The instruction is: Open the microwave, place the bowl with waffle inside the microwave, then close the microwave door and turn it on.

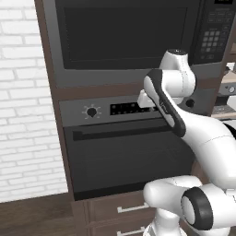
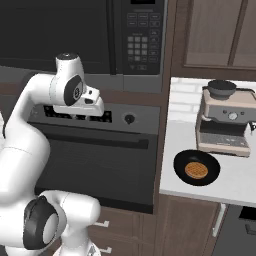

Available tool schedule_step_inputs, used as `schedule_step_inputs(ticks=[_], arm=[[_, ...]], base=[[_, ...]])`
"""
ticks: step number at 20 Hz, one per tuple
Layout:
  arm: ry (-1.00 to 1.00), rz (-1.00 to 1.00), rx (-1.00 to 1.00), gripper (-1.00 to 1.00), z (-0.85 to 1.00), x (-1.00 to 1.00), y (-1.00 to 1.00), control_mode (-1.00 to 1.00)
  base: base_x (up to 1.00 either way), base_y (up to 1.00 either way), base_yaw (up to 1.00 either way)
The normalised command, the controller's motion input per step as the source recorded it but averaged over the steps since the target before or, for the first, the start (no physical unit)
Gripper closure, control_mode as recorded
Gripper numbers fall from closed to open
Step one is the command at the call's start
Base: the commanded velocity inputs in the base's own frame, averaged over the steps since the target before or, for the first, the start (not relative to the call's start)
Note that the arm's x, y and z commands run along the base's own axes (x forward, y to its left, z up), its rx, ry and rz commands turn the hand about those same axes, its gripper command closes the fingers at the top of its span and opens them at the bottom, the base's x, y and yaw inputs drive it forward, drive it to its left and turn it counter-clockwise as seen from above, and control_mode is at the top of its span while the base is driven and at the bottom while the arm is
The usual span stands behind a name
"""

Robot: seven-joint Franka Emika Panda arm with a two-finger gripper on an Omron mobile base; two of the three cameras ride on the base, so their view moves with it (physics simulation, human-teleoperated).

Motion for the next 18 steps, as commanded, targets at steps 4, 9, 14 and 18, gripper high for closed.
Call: schedule_step_inputs(ticks=[4, 9, 14, 18], arm=[[0.00, 0.00, 0.00, -1.00, -0.08, -0.23, 0.00, -1.00], [-0.08, 0.00, 0.00, -1.00, -0.40, -0.55, 0.00, -1.00], [-0.12, 0.00, -0.01, -1.00, -0.59, -0.51, 0.00, -1.00], [-0.15, 0.00, 0.00, -1.00, -0.58, -0.47, 0.00, -1.00]], base=[[0.00, 0.00, 0.00], [0.00, 0.00, 0.00], [0.00, 0.00, 0.00], [0.00, 0.00, 0.00]])
